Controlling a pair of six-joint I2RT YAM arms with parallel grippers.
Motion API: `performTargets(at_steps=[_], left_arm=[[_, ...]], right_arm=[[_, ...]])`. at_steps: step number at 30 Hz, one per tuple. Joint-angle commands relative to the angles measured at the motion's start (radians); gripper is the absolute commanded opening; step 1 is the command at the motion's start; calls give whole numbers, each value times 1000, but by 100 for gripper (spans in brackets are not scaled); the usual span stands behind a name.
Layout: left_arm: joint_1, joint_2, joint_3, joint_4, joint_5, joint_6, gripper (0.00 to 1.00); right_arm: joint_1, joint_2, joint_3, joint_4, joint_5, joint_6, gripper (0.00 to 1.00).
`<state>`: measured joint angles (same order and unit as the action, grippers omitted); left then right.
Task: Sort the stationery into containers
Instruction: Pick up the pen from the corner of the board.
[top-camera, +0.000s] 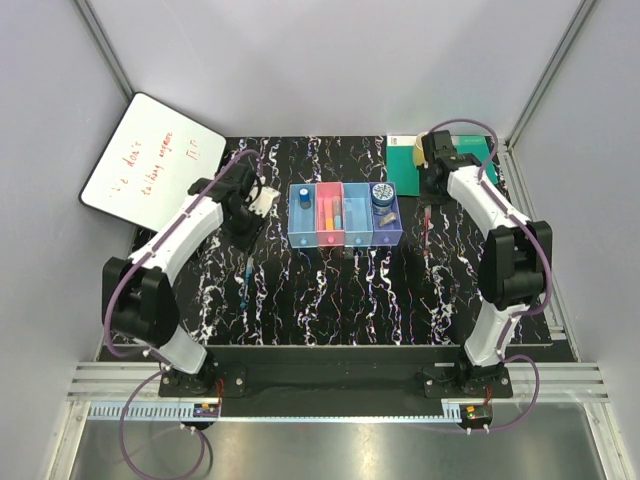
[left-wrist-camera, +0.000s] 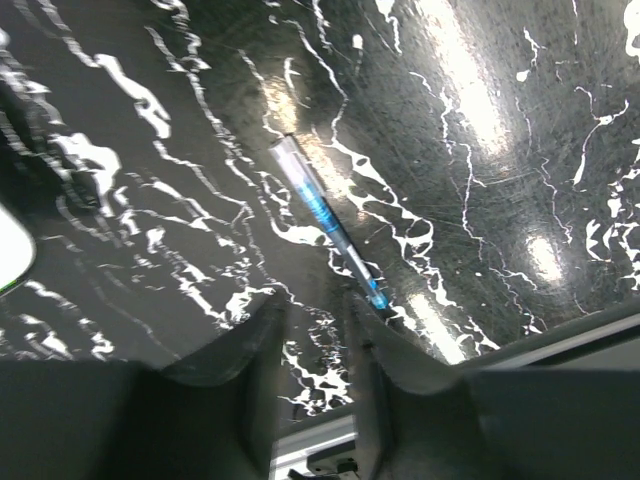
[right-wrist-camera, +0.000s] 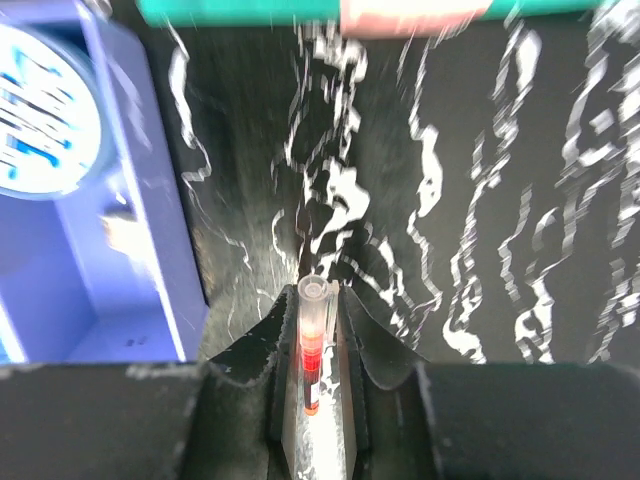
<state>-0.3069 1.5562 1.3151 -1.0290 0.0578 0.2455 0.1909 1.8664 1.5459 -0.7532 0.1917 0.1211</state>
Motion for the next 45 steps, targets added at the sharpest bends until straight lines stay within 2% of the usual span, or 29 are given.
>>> performTargets(at_steps=[1,11,17,25,41,45], left_arm=[[5,67,3,-9,60,-60,30],[6,254,29,0,-18,-164,32],[12,304,42,20,-85,-222,36],[22,355,59,40,-93,-276,40],[32,482,121,56,-107,-313,40],[40,499,121,61,-115,-318,30]], right_arm=[[8,-88,71,43,55,-41,2],[8,-110,143,61,54,-66,2],[8,-134,180,63,38,-70,2],[7,-173,189,63,26,-66,2],[8,-214,264,60,-17,-66,2],[7,-225,272,57,-32,-63,2]])
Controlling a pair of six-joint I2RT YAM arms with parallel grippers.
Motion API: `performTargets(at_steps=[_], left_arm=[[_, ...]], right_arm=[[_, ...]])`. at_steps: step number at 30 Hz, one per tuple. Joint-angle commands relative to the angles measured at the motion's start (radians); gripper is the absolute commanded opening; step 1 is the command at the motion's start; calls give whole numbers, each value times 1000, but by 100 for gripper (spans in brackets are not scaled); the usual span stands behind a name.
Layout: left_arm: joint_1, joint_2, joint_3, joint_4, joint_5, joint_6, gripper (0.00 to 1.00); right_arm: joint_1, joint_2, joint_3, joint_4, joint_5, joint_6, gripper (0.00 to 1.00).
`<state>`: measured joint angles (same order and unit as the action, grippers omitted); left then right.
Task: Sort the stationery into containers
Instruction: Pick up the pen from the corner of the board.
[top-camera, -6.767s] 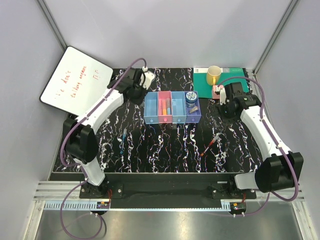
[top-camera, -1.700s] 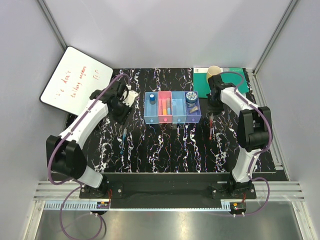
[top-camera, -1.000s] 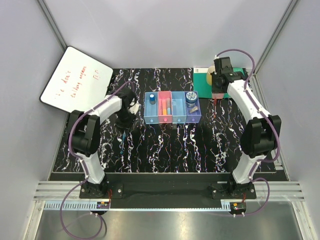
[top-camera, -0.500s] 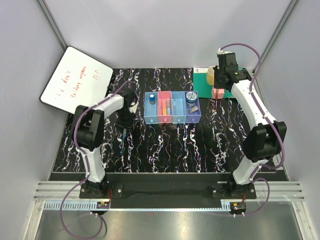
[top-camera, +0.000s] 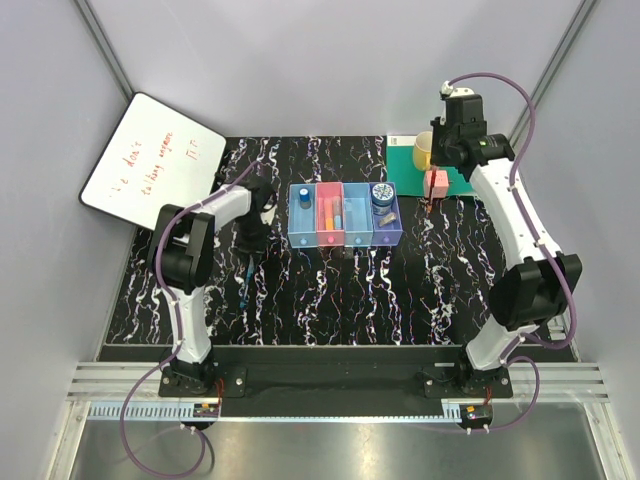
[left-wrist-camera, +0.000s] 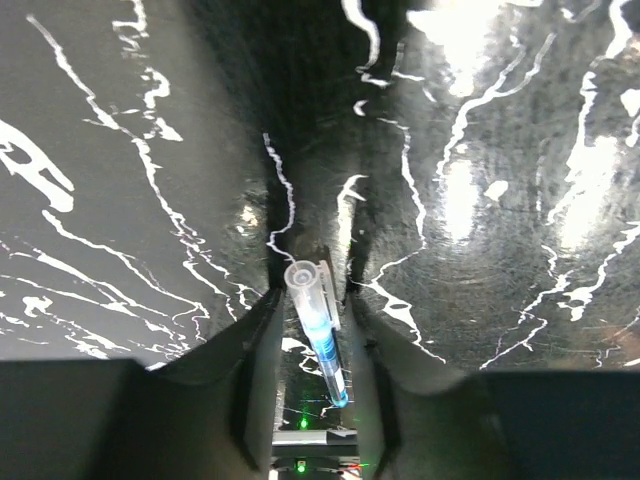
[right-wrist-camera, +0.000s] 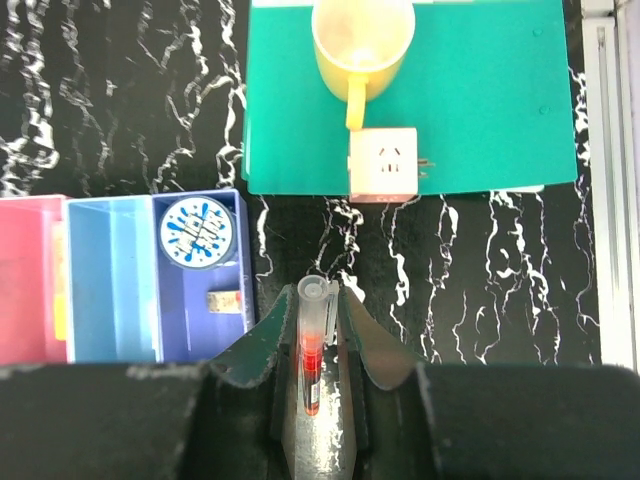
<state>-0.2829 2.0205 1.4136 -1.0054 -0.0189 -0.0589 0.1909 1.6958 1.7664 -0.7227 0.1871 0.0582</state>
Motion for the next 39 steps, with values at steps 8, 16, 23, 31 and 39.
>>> performTargets(at_steps=[8,16,23,31,39], left_arm=[[21,50,22,39,-35,-15,0],[27,-68,50,10,43,-4,0],[30,-169,205,-41,123,5,0],[30,-160,516,-84,232,18,0],[25,-66,846,-71,362,-13,0]], right_arm=[[8,-55,77,22,-83,6,2],[61,8,73,19,-146,-1,2],[157,97,162,22,-155,-15,2],[231,199,165,46,-152,-31,0],[271,324,208,54,-155,-29,0]])
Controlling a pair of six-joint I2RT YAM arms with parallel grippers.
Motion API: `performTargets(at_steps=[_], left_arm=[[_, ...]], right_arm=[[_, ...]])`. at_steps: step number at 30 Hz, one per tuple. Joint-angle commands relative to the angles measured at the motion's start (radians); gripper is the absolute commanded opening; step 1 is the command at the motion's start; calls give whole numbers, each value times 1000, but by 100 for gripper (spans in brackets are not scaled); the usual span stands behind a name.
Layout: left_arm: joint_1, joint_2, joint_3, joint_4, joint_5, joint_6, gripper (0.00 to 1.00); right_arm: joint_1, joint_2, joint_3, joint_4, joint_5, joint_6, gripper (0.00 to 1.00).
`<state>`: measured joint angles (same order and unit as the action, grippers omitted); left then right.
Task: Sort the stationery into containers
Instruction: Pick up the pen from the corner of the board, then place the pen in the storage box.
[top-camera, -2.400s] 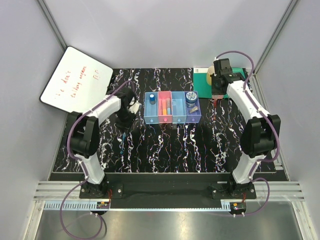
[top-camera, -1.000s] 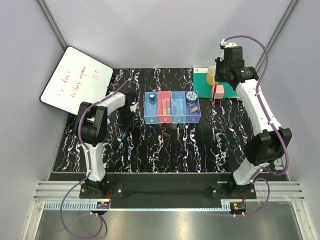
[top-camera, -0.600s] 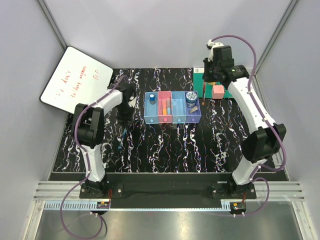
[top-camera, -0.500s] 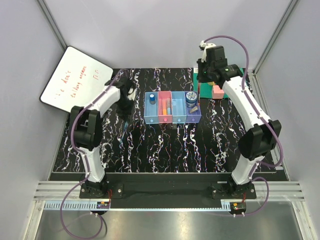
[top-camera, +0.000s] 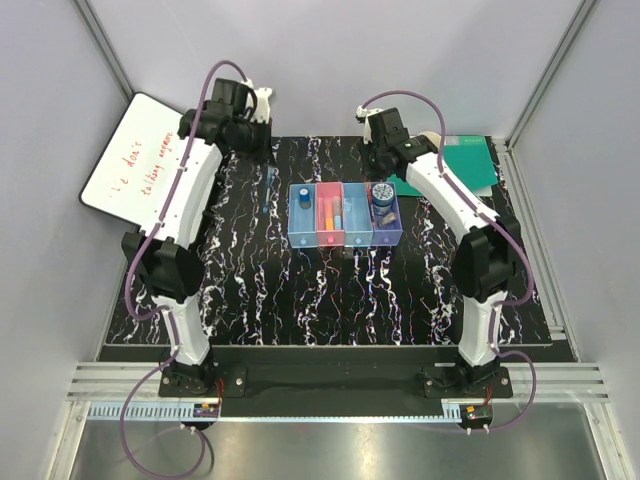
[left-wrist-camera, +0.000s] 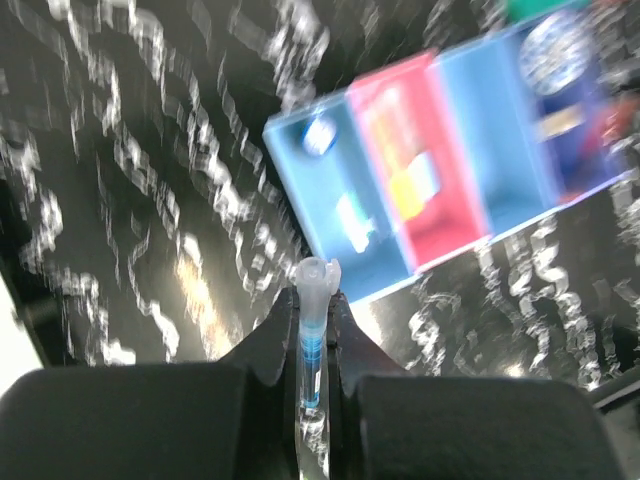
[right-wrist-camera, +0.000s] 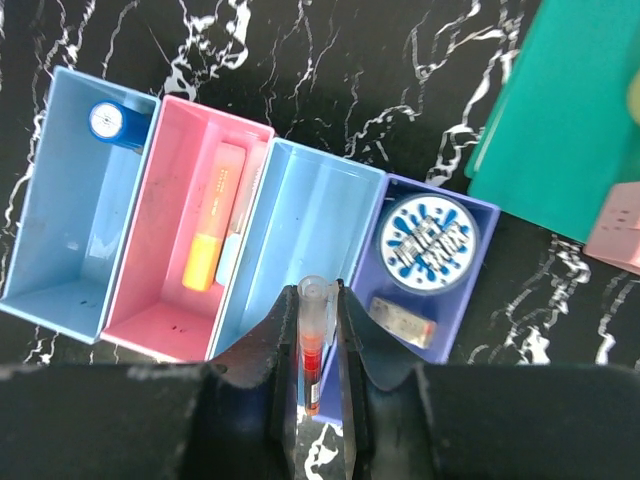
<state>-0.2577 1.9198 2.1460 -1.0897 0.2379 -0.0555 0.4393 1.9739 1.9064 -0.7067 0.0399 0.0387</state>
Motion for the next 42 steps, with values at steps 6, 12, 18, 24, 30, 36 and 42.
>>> performTargets(at_steps=[6,12,18,24,30,36,42], left_arm=[[-8,50,109,83,185,-38,0],[-31,70,117,134,205,-52,0],[-43,68,133,208,222,-75,0],[-63,67,140,324,242,-106,0],[-94,81,138,381,256,-115,0],[-104,91,117,433,262,-135,0],[-114,70,26,513,264,-171,0]], right_arm=[[49,130,164,36,-5,-5,0],[59,195,207,39,-2,-3,0],[61,204,131,42,9,4,0],[59,224,95,44,38,10,2],[61,246,80,46,52,7,20],[61,244,91,52,78,-2,43],[59,207,106,61,147,-25,56]])
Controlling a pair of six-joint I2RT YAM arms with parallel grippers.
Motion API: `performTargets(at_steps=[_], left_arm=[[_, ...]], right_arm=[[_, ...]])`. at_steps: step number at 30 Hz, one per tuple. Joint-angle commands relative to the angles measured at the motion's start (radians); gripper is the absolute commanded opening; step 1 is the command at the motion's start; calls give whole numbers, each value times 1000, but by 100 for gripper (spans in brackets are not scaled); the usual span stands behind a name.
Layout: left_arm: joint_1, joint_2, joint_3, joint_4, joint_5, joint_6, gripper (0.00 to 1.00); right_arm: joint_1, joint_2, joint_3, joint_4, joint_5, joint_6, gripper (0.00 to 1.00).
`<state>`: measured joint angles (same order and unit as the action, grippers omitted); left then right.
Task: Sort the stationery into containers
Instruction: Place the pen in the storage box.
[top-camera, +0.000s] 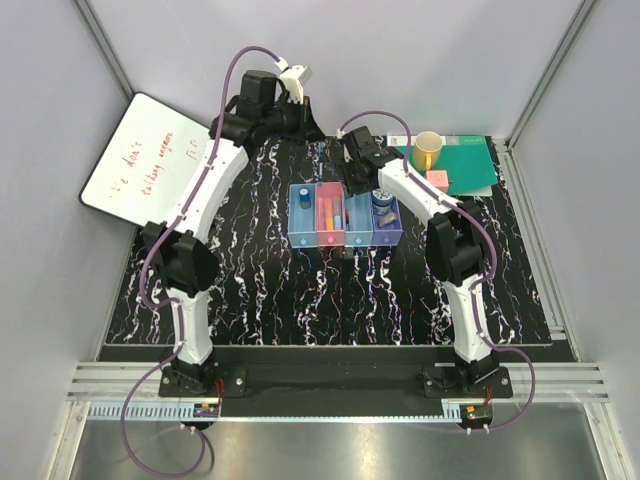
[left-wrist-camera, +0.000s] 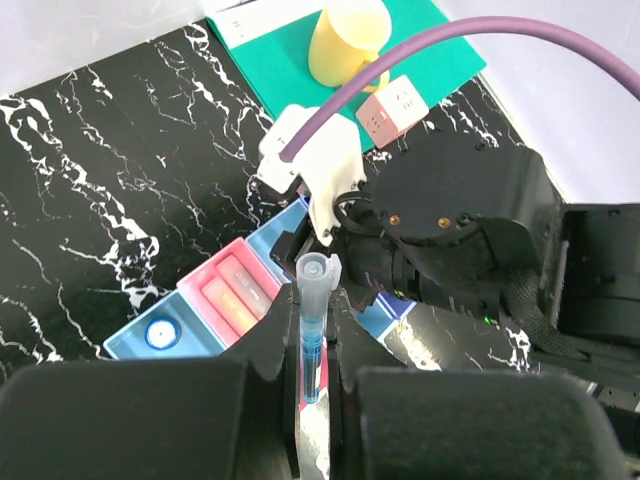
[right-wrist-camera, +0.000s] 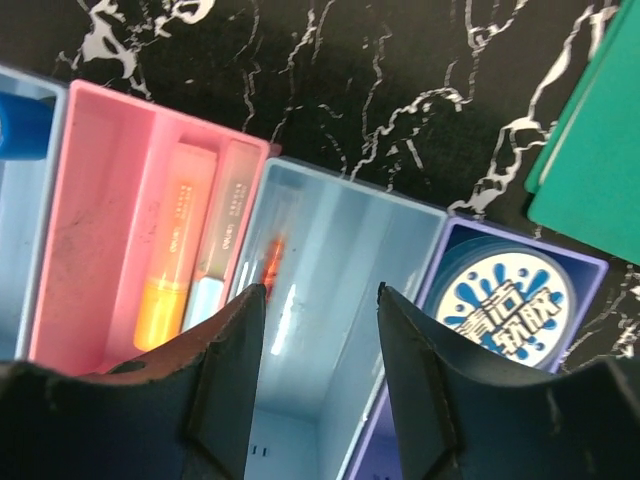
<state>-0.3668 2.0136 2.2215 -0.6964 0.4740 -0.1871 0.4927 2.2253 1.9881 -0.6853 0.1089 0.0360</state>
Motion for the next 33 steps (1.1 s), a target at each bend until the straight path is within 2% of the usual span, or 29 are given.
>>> performTargets(at_steps=[1,10,15,18,28,31,32,33], left_arm=[[-4,-39,-87,133,25,-44,0],[-21,-73,-256,288,-69,-127,0],[-49,-3,-238,331,-124,-185,0],[-76,66,-168,328,-117,-227,0],[-165,172,-155,295,-199,-229,0],[-184,181,-178,290,-225,-210,0],[-193,182,-190,288,-233,-201,0],[-198,182,-197,287,-236,-201,0]], right_arm=[[3,-53,25,40,112,-21,57],[-58,-223,-29,59,363,-63,59],[-158,-294,-31,67,393,-100,59],[-204,-314,-37,84,402,-113,60],[-227,-360,-18,122,379,-165,64],[-227,-371,0,124,359,-170,69],[-227,-374,6,124,348,-173,72],[-227,-375,9,125,332,-174,80]])
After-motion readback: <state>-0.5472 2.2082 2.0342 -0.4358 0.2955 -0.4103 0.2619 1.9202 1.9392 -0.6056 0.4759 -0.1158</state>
